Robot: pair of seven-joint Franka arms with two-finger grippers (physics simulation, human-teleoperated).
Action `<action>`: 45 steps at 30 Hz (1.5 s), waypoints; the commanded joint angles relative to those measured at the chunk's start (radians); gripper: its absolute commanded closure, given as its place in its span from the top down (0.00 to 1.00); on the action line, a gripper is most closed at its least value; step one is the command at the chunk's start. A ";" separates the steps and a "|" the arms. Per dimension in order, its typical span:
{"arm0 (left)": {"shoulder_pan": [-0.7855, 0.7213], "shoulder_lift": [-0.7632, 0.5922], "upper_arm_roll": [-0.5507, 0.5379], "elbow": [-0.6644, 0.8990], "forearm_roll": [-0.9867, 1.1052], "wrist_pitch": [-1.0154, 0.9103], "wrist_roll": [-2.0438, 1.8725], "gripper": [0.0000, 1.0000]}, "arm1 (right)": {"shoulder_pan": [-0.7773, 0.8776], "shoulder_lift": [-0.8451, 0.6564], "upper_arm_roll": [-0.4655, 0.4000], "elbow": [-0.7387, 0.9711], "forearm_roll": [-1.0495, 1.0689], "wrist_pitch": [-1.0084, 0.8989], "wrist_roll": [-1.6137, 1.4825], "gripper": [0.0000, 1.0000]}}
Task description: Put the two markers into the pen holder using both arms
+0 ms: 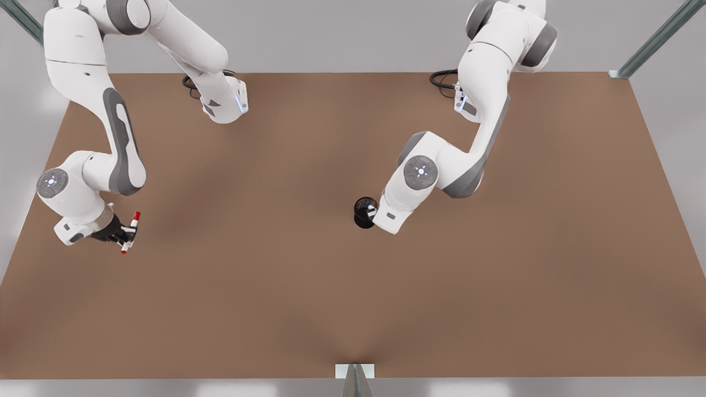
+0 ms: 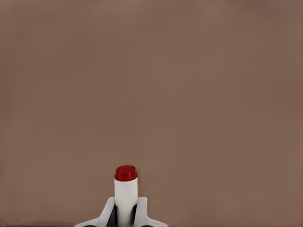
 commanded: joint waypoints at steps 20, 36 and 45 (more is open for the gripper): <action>-0.101 0.006 0.002 -0.128 0.132 0.063 -0.251 0.77 | 0.010 -0.080 0.379 0.178 0.102 -0.180 0.060 0.21; 0.488 -0.359 0.025 0.045 0.105 -0.546 0.922 1.00 | 0.180 0.095 0.521 0.184 0.108 0.261 0.128 0.21; 0.477 -0.270 0.023 0.050 0.113 -0.481 0.912 1.00 | 0.358 0.205 0.520 0.188 0.100 0.624 0.226 0.21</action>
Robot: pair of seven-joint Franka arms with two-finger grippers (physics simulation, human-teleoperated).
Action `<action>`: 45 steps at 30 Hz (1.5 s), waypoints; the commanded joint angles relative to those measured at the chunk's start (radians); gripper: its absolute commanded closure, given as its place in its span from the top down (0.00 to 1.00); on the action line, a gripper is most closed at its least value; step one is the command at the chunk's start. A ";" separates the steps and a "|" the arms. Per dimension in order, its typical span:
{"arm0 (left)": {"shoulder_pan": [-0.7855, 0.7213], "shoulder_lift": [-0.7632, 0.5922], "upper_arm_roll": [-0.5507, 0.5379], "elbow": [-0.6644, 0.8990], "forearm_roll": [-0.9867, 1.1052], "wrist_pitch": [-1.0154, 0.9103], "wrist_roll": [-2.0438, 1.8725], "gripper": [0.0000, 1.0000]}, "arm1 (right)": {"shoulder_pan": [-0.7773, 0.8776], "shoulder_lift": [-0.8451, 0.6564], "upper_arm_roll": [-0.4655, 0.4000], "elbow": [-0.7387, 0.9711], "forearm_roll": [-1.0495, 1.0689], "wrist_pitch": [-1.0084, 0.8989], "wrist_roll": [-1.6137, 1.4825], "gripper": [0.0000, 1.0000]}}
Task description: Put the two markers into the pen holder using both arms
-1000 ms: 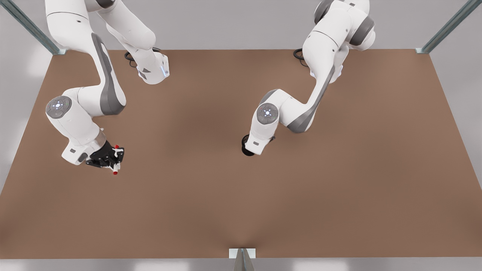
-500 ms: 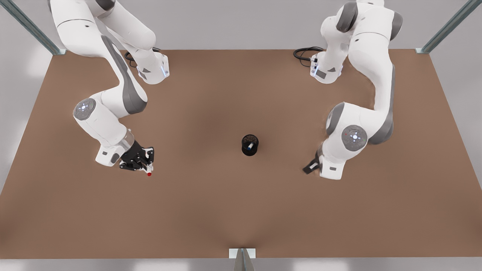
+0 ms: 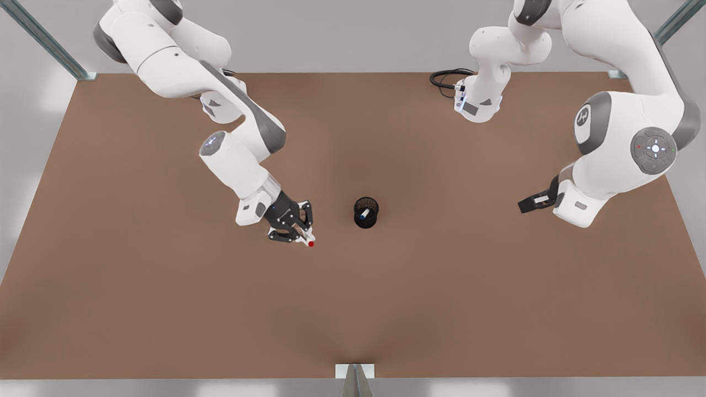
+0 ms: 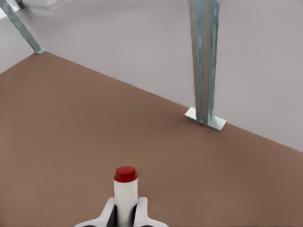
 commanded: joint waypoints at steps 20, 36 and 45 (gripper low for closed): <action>-0.023 0.030 -0.001 -0.010 0.012 -0.013 0.432 1.00 | 0.522 0.236 -0.276 0.217 -0.112 0.573 0.141 0.21; -0.023 0.030 0.000 -0.023 0.012 -0.013 0.430 1.00 | 0.478 0.144 -0.268 -0.009 -0.135 0.671 0.116 0.22; -0.021 0.037 0.000 -0.023 0.012 -0.014 0.429 1.00 | 0.381 0.135 -0.224 -0.073 -0.235 0.671 0.141 0.22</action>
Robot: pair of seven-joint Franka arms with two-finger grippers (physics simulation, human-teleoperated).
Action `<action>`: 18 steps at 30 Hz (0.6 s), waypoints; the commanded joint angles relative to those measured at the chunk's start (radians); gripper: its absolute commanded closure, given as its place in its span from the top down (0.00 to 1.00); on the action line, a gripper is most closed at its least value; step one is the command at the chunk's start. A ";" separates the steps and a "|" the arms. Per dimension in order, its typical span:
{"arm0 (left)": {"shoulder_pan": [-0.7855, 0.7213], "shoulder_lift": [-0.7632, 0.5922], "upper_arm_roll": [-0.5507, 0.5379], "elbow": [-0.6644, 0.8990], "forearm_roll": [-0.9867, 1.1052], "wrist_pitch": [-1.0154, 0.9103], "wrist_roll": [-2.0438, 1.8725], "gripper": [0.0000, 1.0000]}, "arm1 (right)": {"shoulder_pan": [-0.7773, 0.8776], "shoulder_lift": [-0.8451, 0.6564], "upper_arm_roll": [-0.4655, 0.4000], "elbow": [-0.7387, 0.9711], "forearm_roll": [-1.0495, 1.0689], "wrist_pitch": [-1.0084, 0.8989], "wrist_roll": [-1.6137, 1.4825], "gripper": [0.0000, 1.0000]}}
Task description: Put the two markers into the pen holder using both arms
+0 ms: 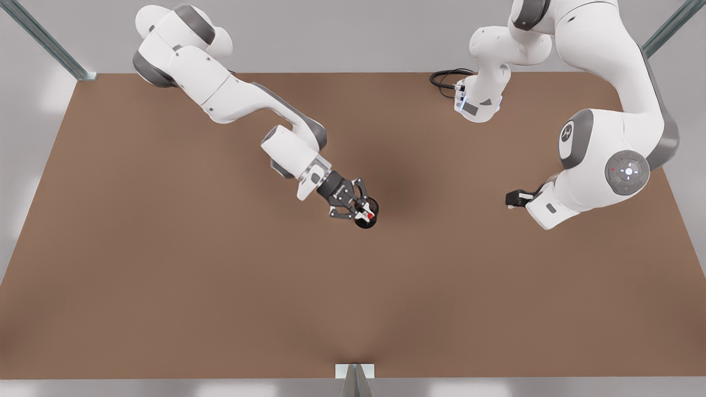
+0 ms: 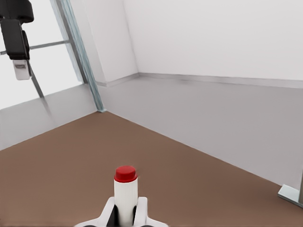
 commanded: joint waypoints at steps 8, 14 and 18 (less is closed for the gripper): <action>0.003 0.006 0.000 0.000 0.001 0.003 0.033 1.00 | 0.021 0.025 0.001 -0.032 -0.007 0.002 -0.005 0.24; 0.008 0.013 0.001 0.000 0.001 0.004 0.033 1.00 | 0.040 0.052 -0.008 -0.059 -0.009 0.001 -0.011 0.24; 0.011 0.020 0.005 0.000 0.001 0.006 0.033 1.00 | 0.061 0.086 -0.011 -0.059 -0.007 0.001 -0.011 0.25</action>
